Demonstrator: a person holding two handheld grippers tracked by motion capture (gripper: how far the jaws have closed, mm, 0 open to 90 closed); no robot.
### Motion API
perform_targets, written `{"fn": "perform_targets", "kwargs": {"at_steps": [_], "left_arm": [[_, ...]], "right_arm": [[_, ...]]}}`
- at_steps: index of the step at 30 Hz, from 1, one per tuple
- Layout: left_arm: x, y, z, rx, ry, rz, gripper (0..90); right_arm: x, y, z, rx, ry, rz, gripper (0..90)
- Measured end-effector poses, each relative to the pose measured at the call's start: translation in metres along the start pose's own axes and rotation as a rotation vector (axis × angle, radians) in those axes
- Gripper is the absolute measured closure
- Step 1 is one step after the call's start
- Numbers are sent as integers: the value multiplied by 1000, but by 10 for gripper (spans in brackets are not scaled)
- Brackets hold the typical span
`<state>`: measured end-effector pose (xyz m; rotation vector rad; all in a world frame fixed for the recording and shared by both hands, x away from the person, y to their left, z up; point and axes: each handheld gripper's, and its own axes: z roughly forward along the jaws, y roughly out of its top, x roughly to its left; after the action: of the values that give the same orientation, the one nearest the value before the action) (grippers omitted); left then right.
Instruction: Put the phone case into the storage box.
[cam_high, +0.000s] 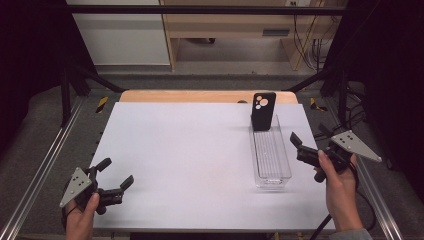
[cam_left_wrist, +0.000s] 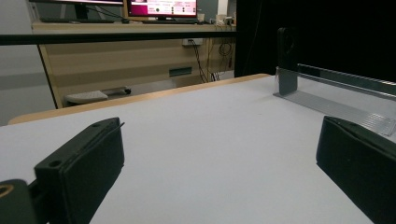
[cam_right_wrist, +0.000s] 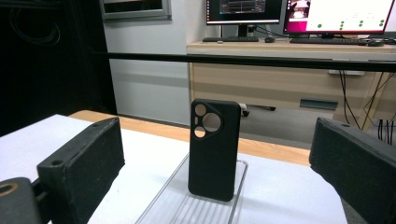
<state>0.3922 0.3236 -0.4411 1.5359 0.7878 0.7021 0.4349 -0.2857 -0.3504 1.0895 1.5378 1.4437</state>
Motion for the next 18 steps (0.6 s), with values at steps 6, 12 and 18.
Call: {"fn": "perform_targets", "kwargs": {"at_steps": [6,12,18], "left_arm": [[0,0,0,-1,-2,1,10],[0,0,0,1,-3,0,11],[0,0,0,-1,-3,-1,10]], "right_arm": [[-1,-5,-7,-5,-6,-1,32],[-5,-9,-12,-10,-14,9,31],[-5,-15,-19,-13,-15,11,29]]}}
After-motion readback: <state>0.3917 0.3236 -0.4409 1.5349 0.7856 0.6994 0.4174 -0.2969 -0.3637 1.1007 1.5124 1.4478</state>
